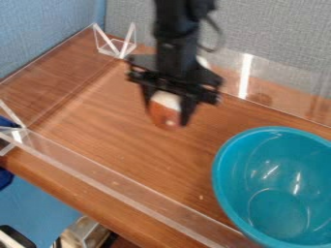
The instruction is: Remove the mushroom from inside the blue bowl and put it on the table
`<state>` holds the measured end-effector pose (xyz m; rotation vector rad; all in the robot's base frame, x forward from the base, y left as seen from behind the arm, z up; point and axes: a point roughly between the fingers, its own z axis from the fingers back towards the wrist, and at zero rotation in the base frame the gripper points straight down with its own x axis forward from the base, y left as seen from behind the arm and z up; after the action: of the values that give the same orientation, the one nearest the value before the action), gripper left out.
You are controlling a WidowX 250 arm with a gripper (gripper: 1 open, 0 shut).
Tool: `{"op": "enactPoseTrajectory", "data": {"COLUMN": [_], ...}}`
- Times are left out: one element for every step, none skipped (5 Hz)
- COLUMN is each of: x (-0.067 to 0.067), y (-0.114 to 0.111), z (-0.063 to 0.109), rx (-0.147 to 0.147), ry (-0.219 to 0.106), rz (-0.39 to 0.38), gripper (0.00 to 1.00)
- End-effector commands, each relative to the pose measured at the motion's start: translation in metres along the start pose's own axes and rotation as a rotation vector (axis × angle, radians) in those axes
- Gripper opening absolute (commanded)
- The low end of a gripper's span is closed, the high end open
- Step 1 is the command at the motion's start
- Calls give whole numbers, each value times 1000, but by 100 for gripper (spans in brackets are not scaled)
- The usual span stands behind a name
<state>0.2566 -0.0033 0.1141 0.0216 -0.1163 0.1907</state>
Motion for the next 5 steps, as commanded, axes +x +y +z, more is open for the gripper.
{"op": "enactPoseTrajectory", "data": {"x": [9, 12, 14, 19, 29], "y": [37, 69, 87, 95, 100], "z": [6, -4, -22, -44, -52], "rx": [16, 46, 68, 82, 101], "ry": [-36, -24, -17, 2, 22], "rz": [230, 412, 519, 553, 656], "gripper": [0, 0, 0, 0, 0]}}
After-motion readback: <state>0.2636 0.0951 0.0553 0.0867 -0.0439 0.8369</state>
